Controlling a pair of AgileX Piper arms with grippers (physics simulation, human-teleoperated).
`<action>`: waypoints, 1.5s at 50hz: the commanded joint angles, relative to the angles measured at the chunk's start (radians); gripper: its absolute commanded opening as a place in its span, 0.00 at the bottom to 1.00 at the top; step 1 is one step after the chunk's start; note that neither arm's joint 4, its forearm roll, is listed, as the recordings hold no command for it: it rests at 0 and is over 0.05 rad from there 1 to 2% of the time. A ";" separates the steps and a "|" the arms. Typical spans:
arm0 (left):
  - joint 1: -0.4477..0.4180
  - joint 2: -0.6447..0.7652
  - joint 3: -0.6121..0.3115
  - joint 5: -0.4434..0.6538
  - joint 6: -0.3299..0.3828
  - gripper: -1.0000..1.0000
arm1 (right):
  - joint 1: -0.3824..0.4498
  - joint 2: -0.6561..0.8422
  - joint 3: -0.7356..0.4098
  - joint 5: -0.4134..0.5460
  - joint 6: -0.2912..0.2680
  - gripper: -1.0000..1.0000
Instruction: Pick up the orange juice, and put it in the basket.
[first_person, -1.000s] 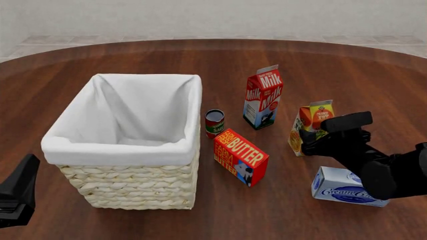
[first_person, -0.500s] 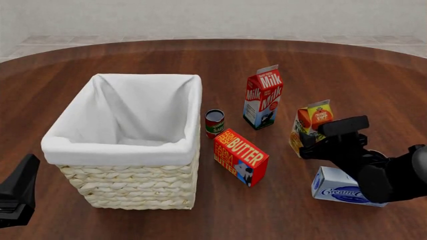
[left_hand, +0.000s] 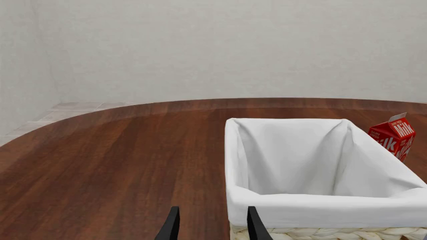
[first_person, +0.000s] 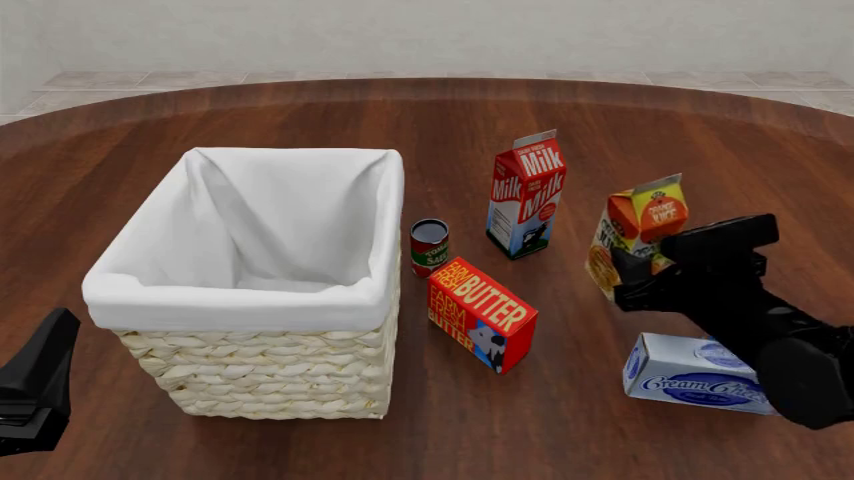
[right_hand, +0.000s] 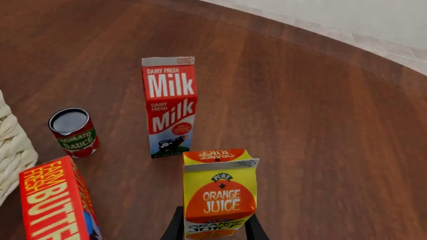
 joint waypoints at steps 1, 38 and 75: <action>0.000 0.000 0.000 0.000 0.000 1.00 | 0.053 -0.251 -0.031 0.220 0.012 0.00; 0.000 0.000 0.000 0.000 0.000 1.00 | 0.246 -0.583 -0.565 1.087 -0.019 0.00; 0.000 0.000 0.000 0.000 0.000 1.00 | 0.619 -0.236 -1.067 1.307 0.042 0.00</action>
